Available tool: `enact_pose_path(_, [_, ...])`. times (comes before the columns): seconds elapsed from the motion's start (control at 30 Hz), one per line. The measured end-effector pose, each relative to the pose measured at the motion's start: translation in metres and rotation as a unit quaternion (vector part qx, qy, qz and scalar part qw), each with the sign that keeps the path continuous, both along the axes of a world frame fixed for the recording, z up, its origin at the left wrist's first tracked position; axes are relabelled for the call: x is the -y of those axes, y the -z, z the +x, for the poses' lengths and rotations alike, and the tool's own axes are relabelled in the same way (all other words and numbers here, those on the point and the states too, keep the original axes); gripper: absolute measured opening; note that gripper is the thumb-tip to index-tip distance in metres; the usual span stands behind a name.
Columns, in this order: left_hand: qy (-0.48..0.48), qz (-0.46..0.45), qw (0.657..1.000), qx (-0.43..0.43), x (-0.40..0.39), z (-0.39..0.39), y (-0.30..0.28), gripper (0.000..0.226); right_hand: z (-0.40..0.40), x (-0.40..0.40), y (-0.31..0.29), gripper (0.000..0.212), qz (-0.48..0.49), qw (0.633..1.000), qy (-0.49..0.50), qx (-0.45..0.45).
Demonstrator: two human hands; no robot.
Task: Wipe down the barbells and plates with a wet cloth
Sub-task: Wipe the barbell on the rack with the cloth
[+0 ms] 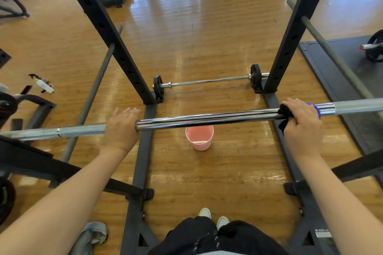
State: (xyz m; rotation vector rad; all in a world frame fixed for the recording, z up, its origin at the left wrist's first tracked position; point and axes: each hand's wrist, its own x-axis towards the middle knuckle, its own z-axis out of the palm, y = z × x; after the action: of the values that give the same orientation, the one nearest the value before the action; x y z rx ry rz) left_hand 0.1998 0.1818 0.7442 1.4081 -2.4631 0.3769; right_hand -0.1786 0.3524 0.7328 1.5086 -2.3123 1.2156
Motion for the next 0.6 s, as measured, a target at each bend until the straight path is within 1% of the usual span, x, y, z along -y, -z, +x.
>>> enact_pose_path(0.13, [0.005,0.036,0.999,0.025,0.0,-0.001,-0.007,0.029,0.0,-0.001,0.0,0.035,-0.003,1.0,0.002,0.009])
enact_pose_path(0.2, [0.003,0.074,0.997,0.026,-0.003,-0.003,-0.017,0.018,0.002,-0.001,0.001,0.035,-0.006,1.0,0.003,0.011])
enact_pose_path(0.23, [-0.009,0.11,0.993,0.036,-0.004,-0.005,-0.022,0.016,0.002,-0.001,0.001,0.035,-0.007,1.0,0.002,0.01])
enact_pose_path(0.27, [-0.026,0.15,0.986,0.062,-0.002,-0.006,-0.027,0.017,0.002,-0.001,0.001,0.035,-0.008,1.0,-0.002,0.008])
enact_pose_path(0.33, [-0.058,0.237,0.961,0.131,0.005,-0.01,-0.039,0.018,0.0,0.0,-0.001,0.034,-0.001,1.0,-0.008,0.006])
enact_pose_path(0.4, [-0.069,0.299,0.938,0.163,0.012,-0.011,-0.045,0.019,0.001,0.0,-0.002,0.034,0.007,1.0,-0.009,0.001])
enact_pose_path(0.47, [-0.072,0.304,0.937,0.158,0.013,-0.011,-0.043,0.019,0.004,0.0,0.0,0.034,0.007,1.0,-0.016,-0.022])
enact_pose_path(0.5, [-0.07,0.29,0.944,0.142,0.011,-0.01,-0.041,0.019,0.005,-0.002,0.001,0.035,0.007,0.999,-0.024,-0.036])
enact_pose_path(0.6, [-0.052,0.209,0.973,0.078,0.002,-0.011,-0.034,0.021,-0.006,-0.007,0.007,0.039,0.004,0.998,-0.031,-0.048])
